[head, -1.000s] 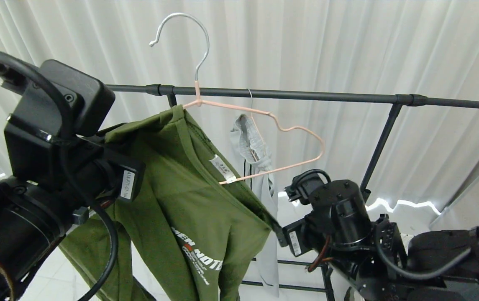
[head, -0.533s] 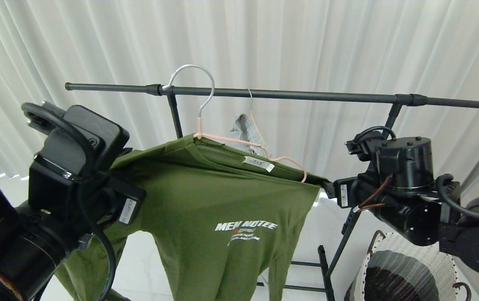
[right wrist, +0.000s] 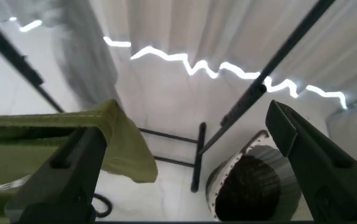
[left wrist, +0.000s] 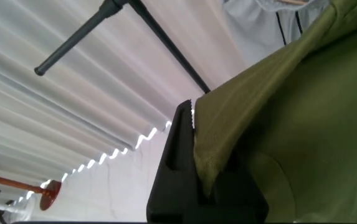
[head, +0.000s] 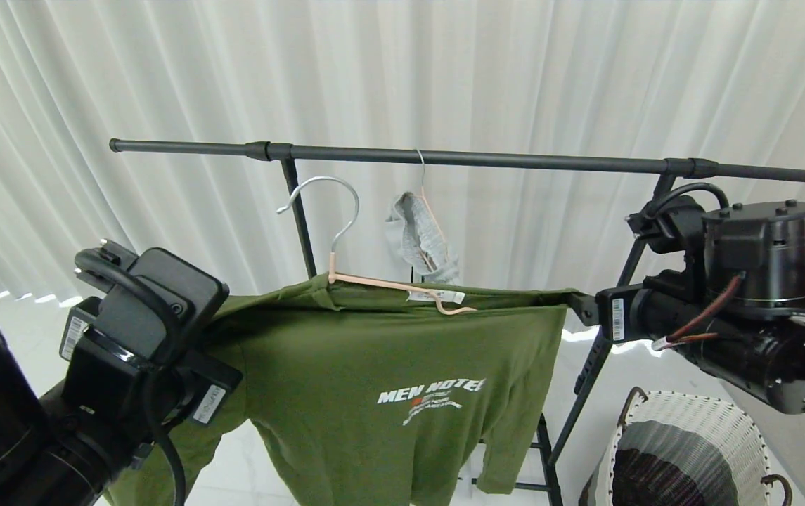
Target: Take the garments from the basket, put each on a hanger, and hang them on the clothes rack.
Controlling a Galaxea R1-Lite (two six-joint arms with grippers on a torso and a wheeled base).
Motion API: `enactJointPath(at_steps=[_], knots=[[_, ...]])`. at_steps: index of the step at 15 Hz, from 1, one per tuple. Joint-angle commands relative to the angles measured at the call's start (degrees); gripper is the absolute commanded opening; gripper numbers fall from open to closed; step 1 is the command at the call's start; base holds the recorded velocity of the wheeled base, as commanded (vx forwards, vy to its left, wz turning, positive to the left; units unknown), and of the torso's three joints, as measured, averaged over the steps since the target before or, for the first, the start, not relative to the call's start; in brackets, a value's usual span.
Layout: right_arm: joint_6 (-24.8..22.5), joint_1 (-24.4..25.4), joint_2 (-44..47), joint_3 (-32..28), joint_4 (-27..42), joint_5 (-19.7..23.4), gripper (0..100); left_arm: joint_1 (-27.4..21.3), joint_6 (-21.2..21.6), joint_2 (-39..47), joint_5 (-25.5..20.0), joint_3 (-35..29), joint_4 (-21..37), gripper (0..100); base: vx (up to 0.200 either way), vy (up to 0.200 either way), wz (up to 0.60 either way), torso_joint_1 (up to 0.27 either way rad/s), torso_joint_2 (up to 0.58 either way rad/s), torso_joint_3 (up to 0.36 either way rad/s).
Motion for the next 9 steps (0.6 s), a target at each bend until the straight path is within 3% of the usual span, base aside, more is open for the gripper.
enactJointPath(at_steps=[1, 3, 5, 9], knots=[[0.0, 5.2, -6.2, 0.1, 4.0, 1.2, 100, 0.0, -0.3, 0.8, 0.0, -0.1, -1.0, 0, 0.000, 0.000, 0.00, 0.000, 0.00, 0.000], [0.0, 12.1, -11.3, 0.0, 9.8, 6.5, 100, -0.1, -0.5, 3.4, 0.0, 0.1, -7.7, 0, 0.000, 0.000, 0.00, 0.000, 0.00, 0.000], [-2.8, 14.7, -12.8, -0.1, 10.3, 10.8, 100, -0.8, -0.6, 5.4, -0.1, 0.3, -12.6, 0, 0.000, 0.000, 0.00, 0.000, 0.00, 0.000], [-17.3, 14.7, -10.0, -0.6, 4.9, 12.8, 100, -5.1, -0.6, 6.4, -0.2, 0.4, -15.7, 0, 0.000, 0.000, 0.00, 0.000, 0.00, 0.000]])
